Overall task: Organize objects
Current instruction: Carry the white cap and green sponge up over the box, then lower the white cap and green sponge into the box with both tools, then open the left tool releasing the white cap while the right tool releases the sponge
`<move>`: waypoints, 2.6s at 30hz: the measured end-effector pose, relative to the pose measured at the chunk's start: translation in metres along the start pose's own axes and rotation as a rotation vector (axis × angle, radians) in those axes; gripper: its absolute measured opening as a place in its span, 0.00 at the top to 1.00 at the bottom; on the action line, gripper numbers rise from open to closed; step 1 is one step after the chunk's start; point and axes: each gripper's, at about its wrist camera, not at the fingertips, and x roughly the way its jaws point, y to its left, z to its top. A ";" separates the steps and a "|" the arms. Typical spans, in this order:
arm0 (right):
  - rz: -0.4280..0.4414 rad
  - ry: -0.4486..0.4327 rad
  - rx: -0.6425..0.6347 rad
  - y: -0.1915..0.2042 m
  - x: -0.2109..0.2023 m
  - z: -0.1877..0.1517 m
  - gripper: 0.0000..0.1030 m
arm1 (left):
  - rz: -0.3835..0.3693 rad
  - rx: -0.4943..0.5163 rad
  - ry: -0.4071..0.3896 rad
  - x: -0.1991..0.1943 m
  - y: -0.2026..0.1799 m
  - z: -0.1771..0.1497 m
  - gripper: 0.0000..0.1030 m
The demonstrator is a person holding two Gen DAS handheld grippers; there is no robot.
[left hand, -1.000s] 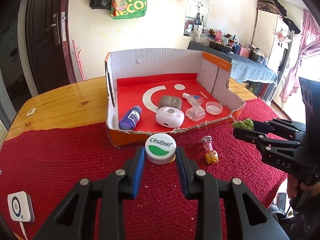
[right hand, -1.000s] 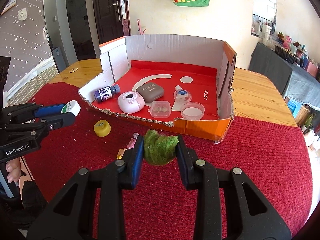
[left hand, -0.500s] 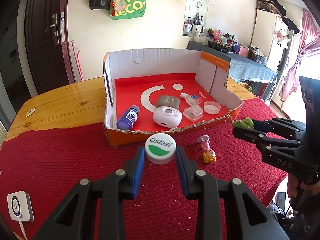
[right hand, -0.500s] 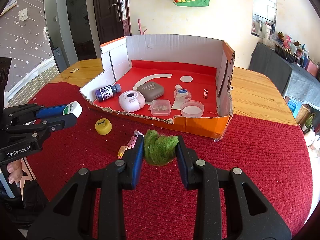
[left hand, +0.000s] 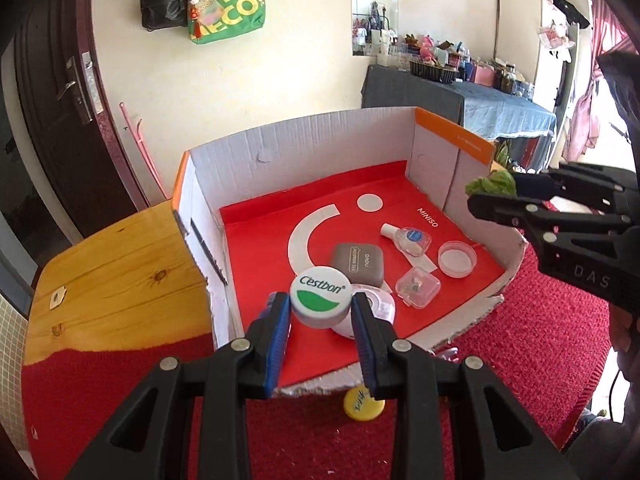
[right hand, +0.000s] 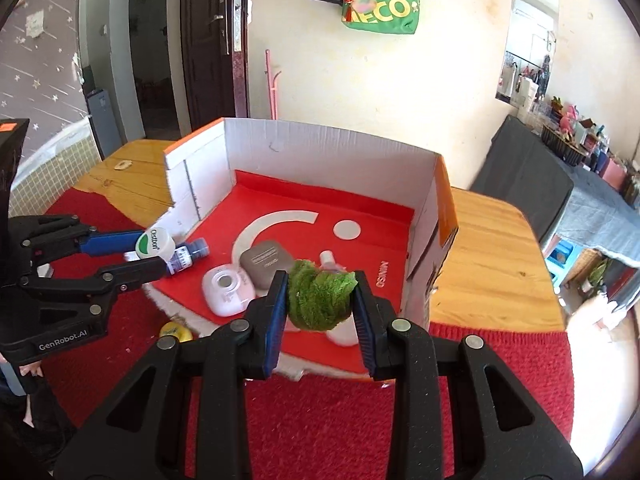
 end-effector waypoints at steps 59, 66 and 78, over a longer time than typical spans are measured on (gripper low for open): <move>-0.168 0.473 0.091 -0.030 0.158 0.036 0.70 | -0.004 0.025 0.339 0.116 0.027 0.053 0.66; -0.168 0.474 0.089 -0.031 0.159 0.037 0.70 | -0.001 0.021 0.339 0.116 0.030 0.056 0.63; -0.170 0.474 0.084 -0.040 0.166 0.042 0.69 | -0.007 0.018 0.339 0.116 0.038 0.061 0.58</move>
